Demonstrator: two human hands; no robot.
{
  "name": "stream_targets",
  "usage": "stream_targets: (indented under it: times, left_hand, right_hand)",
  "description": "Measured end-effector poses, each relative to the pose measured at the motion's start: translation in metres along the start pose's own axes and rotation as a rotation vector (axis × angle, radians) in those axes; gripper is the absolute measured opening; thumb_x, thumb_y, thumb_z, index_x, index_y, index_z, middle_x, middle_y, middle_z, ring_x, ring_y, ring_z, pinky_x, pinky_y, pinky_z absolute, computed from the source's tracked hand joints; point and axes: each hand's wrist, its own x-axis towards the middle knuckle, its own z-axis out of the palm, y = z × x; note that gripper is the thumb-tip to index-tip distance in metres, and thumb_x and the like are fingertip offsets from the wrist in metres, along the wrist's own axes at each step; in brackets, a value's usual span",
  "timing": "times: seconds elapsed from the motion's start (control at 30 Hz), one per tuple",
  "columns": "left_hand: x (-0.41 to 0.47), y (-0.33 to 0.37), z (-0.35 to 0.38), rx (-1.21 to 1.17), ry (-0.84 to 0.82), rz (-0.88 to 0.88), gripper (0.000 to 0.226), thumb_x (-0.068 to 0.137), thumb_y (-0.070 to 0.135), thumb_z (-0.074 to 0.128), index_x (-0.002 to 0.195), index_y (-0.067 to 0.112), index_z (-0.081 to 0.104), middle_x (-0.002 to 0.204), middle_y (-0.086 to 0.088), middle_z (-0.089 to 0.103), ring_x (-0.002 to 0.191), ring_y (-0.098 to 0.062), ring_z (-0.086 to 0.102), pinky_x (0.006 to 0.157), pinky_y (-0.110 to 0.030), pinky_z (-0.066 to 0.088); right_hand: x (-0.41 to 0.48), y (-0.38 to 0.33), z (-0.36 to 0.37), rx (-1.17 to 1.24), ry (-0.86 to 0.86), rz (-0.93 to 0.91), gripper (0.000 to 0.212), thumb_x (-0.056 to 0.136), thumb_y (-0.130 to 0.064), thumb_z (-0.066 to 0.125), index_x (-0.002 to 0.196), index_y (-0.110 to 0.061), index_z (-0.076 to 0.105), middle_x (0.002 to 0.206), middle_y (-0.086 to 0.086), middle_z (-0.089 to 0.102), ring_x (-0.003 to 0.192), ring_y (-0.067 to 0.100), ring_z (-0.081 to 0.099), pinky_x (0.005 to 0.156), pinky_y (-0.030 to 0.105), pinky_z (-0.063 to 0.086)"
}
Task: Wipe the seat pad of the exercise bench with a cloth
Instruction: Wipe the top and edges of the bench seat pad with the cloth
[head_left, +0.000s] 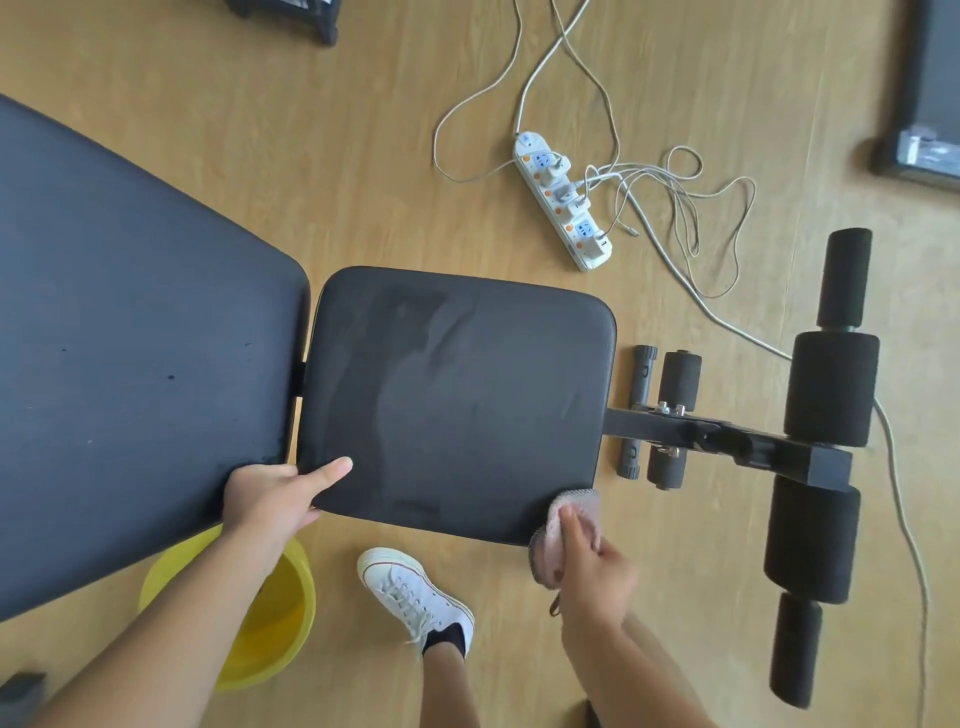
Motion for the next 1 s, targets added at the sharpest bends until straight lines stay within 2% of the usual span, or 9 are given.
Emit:
stream_targets:
  times: [0.07,0.2,0.27,0.33,0.43,0.57,0.67,0.83,1.0]
  left_hand:
    - [0.003,-0.003,-0.001,0.004,-0.027,0.013,0.074,0.066,0.038,0.096,0.053,0.013,0.028,0.029,0.01,0.034,0.076,-0.039,0.077,0.066,-0.034,0.049]
    - [0.012,-0.013,-0.005,0.052,-0.074,0.005,0.063,0.072,0.054,0.086,0.054,0.014,0.041,0.061,-0.006,0.052,0.072,-0.031,0.067,0.074,-0.036,0.049]
    - [0.014,-0.013,-0.014,0.065,-0.096,-0.019,0.059,0.083,0.066,0.065,0.075,0.009,0.069,0.085,-0.006,0.07,0.092,-0.03,0.07,0.092,-0.038,0.052]
    - [0.017,-0.011,-0.023,-0.019,-0.169,-0.141,0.091,0.073,0.084,0.048,0.111,0.007,0.079,0.114,-0.006,0.078,0.115,-0.03,0.07,0.112,-0.042,0.047]
    - [0.019,-0.008,-0.027,-0.014,-0.177,-0.148,0.098,0.07,0.088,0.038,0.114,0.011,0.08,0.117,-0.008,0.078,0.115,-0.031,0.071,0.112,-0.044,0.047]
    - [0.016,-0.011,-0.021,0.03,-0.199,-0.078,0.081,0.084,0.075,0.042,0.112,0.009,0.078,0.111,-0.004,0.075,0.116,-0.034,0.069,0.109,-0.045,0.047]
    - [0.016,-0.011,-0.024,0.006,-0.2,-0.053,0.091,0.068,0.075,0.047,0.112,0.0,0.075,0.115,-0.013,0.079,0.114,-0.035,0.071,0.109,-0.049,0.048]
    - [0.011,-0.006,-0.025,-0.036,-0.211,-0.06,0.075,0.093,0.059,0.048,0.14,0.003,0.062,0.143,-0.013,0.064,0.134,-0.031,0.059,0.116,-0.043,0.04]
    - [0.008,-0.015,-0.022,-0.078,-0.164,-0.027,0.091,0.07,0.077,0.042,0.116,0.004,0.072,0.124,-0.011,0.074,0.117,-0.035,0.068,0.11,-0.052,0.049]
  right_hand:
    - [-0.025,0.014,0.022,0.096,-0.021,0.158,0.058,0.083,-0.057,0.066,0.06,-0.005,0.054,0.057,0.01,0.054,0.05,0.022,0.05,0.047,0.025,0.041]
    - [-0.095,0.014,0.104,0.158,-0.381,0.313,0.051,0.099,-0.046,0.062,0.069,-0.005,0.06,0.059,0.005,0.057,0.044,0.016,0.055,0.041,0.015,0.044]
    - [-0.135,-0.005,0.15,0.222,-0.52,0.304,0.037,0.097,-0.041,0.068,0.081,-0.008,0.064,0.068,0.001,0.061,0.056,0.013,0.058,0.042,0.014,0.048]
    - [-0.166,-0.022,0.18,0.287,-0.607,0.345,0.033,0.097,-0.039,0.07,0.097,-0.006,0.069,0.074,-0.002,0.063,0.061,0.01,0.058,0.045,0.018,0.049]
    - [-0.172,-0.018,0.202,0.303,-0.539,0.456,0.043,0.087,-0.053,0.075,0.091,-0.011,0.067,0.074,-0.003,0.066,0.059,0.011,0.061,0.047,0.021,0.045]
    - [-0.131,0.003,0.182,0.316,-0.343,0.486,0.062,0.08,-0.065,0.075,0.096,-0.005,0.066,0.092,0.005,0.072,0.087,0.031,0.071,0.087,0.038,0.058]
    - [-0.114,-0.003,0.165,0.413,-0.282,0.575,0.04,0.102,-0.039,0.061,0.115,-0.001,0.063,0.114,0.011,0.068,0.09,0.03,0.064,0.083,0.036,0.051]
    - [-0.147,-0.017,0.191,0.431,-0.32,0.493,0.049,0.086,-0.052,0.077,0.097,-0.011,0.053,0.081,0.001,0.06,0.078,0.026,0.064,0.084,0.038,0.057]
    - [-0.101,0.0,0.137,0.305,-0.194,0.38,0.059,0.08,-0.061,0.078,0.091,-0.006,0.058,0.076,0.002,0.057,0.072,0.026,0.06,0.079,0.035,0.048]
